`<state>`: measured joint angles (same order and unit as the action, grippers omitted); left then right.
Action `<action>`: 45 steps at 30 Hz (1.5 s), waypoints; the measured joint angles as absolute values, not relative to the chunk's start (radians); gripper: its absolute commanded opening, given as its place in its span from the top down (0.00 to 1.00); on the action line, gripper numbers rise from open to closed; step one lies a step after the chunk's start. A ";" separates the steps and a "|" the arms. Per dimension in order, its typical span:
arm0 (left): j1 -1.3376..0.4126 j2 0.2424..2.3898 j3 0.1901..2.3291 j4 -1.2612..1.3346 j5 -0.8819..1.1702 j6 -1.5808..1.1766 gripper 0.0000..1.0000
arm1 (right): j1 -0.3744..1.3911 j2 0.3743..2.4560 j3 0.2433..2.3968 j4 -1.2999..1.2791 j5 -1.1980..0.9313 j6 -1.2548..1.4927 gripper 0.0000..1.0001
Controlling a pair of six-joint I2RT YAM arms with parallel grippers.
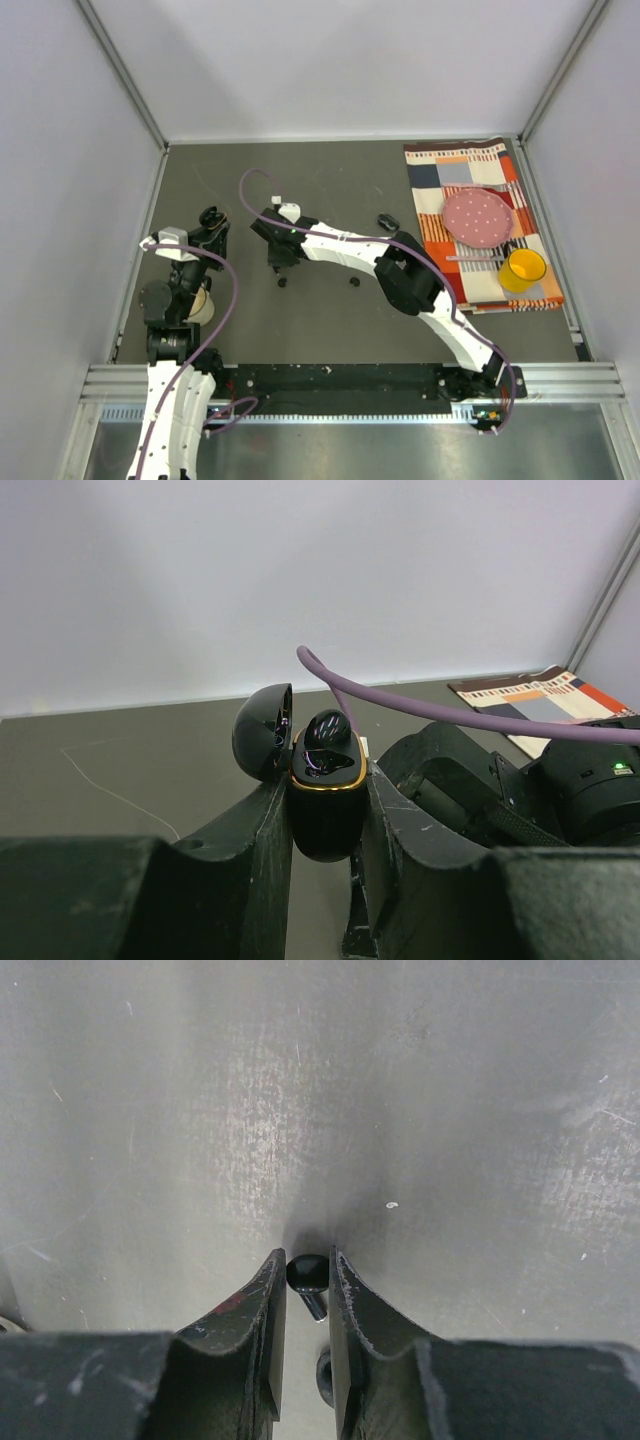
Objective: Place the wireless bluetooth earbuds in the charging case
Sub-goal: Pick up the earbud from the center of the board.
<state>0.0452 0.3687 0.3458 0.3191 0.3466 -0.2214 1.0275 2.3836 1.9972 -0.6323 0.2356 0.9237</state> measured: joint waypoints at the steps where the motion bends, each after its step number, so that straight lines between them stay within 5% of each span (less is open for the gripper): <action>1: 0.046 0.369 0.346 0.319 0.347 -0.221 1.00 | 1.028 2.384 1.997 -0.631 0.236 0.917 0.86; 14: 0.046 0.369 0.346 0.319 0.345 -0.221 1.00 | 1.034 2.355 1.942 -0.595 0.334 0.810 0.87; 32: 0.046 0.368 0.346 0.318 0.342 -0.223 1.00 | 1.007 2.115 1.576 -0.596 0.448 0.757 0.86; 45: 0.046 0.368 0.346 0.318 0.343 -0.236 1.00 | 0.948 2.011 1.414 -0.544 0.360 0.823 0.72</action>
